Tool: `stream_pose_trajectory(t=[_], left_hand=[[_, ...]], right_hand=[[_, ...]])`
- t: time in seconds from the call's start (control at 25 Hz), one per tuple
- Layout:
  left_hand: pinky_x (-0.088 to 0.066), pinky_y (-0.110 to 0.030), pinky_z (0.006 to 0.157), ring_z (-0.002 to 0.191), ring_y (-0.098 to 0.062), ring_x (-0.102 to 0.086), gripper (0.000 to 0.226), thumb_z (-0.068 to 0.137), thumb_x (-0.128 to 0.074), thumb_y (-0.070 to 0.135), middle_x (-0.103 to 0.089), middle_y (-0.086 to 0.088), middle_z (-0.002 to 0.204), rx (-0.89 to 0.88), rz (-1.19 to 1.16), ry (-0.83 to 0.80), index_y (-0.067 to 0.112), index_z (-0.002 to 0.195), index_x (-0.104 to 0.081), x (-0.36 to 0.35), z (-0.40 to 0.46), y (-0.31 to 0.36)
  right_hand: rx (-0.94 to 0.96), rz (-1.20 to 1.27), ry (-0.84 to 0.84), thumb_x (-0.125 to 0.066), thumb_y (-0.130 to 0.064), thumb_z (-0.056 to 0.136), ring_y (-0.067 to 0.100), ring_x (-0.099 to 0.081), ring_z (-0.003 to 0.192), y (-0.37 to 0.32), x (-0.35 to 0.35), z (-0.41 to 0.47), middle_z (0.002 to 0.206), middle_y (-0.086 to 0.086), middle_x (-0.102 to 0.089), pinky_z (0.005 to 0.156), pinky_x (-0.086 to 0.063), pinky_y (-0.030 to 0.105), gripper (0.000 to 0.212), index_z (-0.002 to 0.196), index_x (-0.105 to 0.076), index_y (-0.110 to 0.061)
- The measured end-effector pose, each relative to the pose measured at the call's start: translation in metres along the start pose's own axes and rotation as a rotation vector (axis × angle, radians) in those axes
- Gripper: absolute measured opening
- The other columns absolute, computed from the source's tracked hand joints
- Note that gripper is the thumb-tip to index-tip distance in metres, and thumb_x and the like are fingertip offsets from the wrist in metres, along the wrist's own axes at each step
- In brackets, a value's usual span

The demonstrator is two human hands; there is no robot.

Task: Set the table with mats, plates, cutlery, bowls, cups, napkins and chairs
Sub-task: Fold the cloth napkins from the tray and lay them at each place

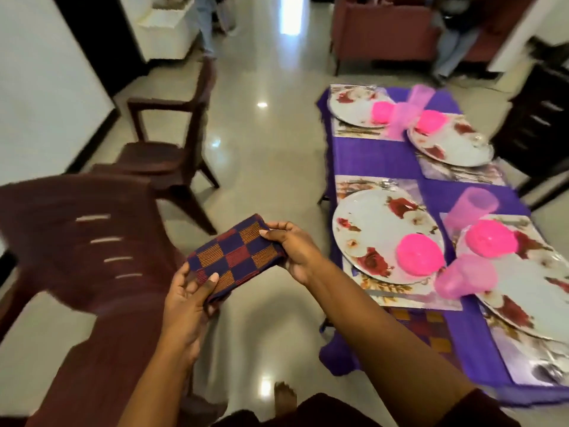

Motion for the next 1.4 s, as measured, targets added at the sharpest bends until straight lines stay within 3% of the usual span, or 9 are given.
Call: stream_pose_trajectory(t=[0.2, 0.32, 0.52, 0.56, 0.68, 0.76, 0.96, 1.2, 1.4], left_hand=[[-0.06, -0.026, 0.067, 0.081, -0.011, -0.072, 0.041, 0.09, -0.057, 0.0, -0.074, -0.001, 0.101, 0.103, 0.065, -0.195, 0.027, 0.121, -0.053, -0.077, 0.056, -0.015], [-0.061, -0.029, 0.067, 0.081, -0.015, -0.073, 0.046, 0.09, -0.057, -0.001, -0.075, 0.002, 0.095, 0.173, 0.122, -0.307, 0.027, 0.126, -0.05, -0.116, 0.096, -0.024], [-0.055, -0.038, 0.076, 0.103, -0.03, -0.066, 0.048, 0.089, -0.06, 0.002, -0.072, -0.005, 0.107, 0.265, 0.226, -0.508, 0.026, 0.13, -0.049, -0.186, 0.162, -0.017], [-0.055, -0.038, 0.076, 0.105, -0.031, -0.066, 0.048, 0.089, -0.06, 0.003, -0.071, -0.006, 0.11, 0.306, 0.274, -0.636, 0.027, 0.129, -0.048, -0.215, 0.196, -0.005], [-0.058, -0.034, 0.071, 0.105, -0.03, -0.066, 0.048, 0.09, -0.061, 0.005, -0.068, -0.007, 0.116, 0.308, 0.339, -0.705, 0.027, 0.13, -0.046, -0.234, 0.208, -0.006], [-0.059, -0.032, 0.069, 0.103, -0.029, -0.067, 0.049, 0.09, -0.062, 0.005, -0.069, -0.007, 0.116, 0.359, 0.342, -0.803, 0.026, 0.132, -0.046, -0.253, 0.221, 0.0], [-0.059, -0.034, 0.069, 0.1, -0.027, -0.069, 0.049, 0.089, -0.065, 0.01, -0.072, -0.004, 0.109, 0.359, 0.368, -0.903, 0.028, 0.13, -0.047, -0.285, 0.24, 0.003], [-0.06, -0.038, 0.071, 0.103, -0.028, -0.067, 0.05, 0.089, -0.066, 0.015, -0.068, -0.006, 0.115, 0.312, 0.383, -0.932, 0.03, 0.131, -0.044, -0.307, 0.263, 0.007], [-0.059, -0.038, 0.054, 0.092, -0.034, -0.065, 0.06, 0.084, -0.062, -0.012, -0.068, -0.018, 0.105, 0.376, 0.286, -0.867, 0.019, 0.13, -0.041, -0.309, 0.295, 0.001]], right_hand=[[0.029, 0.157, 0.215, -0.066, -0.004, 0.088, 0.02, -0.069, 0.081, -0.029, 0.071, 0.02, 0.092, 0.008, -0.071, 0.079, -0.057, 0.038, 0.018, 0.1, -0.057, -0.014], [0.051, 0.224, 0.347, -0.065, -0.005, 0.089, 0.019, -0.07, 0.079, -0.041, 0.104, 0.037, 0.09, 0.006, -0.072, 0.074, -0.058, 0.035, 0.016, 0.101, -0.059, -0.013], [0.104, 0.299, 0.545, -0.068, -0.006, 0.088, 0.023, -0.071, 0.091, -0.069, 0.136, 0.057, 0.106, 0.012, -0.072, 0.073, -0.059, 0.032, 0.03, 0.115, -0.057, -0.011], [0.148, 0.374, 0.648, -0.068, -0.005, 0.087, 0.024, -0.071, 0.092, -0.083, 0.139, 0.07, 0.106, 0.012, -0.072, 0.076, -0.06, 0.033, 0.031, 0.115, -0.057, -0.011], [0.183, 0.403, 0.682, -0.069, -0.002, 0.085, 0.026, -0.071, 0.093, -0.09, 0.146, 0.062, 0.103, 0.012, -0.073, 0.081, -0.059, 0.037, 0.032, 0.113, -0.058, -0.013], [0.219, 0.446, 0.756, -0.069, 0.001, 0.083, 0.026, -0.072, 0.087, -0.096, 0.147, 0.069, 0.099, 0.013, -0.074, 0.075, -0.057, 0.038, 0.034, 0.113, -0.058, -0.012], [0.326, 0.529, 0.847, -0.071, 0.004, 0.08, 0.028, -0.072, 0.082, -0.119, 0.157, 0.075, 0.093, 0.013, -0.075, 0.073, -0.056, 0.04, 0.036, 0.111, -0.059, -0.012], [0.398, 0.601, 0.834, -0.071, 0.005, 0.08, 0.027, -0.072, 0.084, -0.135, 0.158, 0.092, 0.093, 0.014, -0.075, 0.067, -0.059, 0.034, 0.038, 0.112, -0.058, -0.01], [0.394, 0.562, 0.805, -0.069, 0.009, 0.079, 0.027, -0.071, 0.08, -0.139, 0.151, 0.118, 0.092, 0.018, -0.074, 0.07, -0.058, 0.037, 0.042, 0.115, -0.056, -0.009]])
Point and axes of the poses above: each hand's wrist, its own z-axis towards the middle knuckle, its own x-axis out of the back of the hand, y = z × x, the point moved 4 cm from there along z, towards the middle knuckle
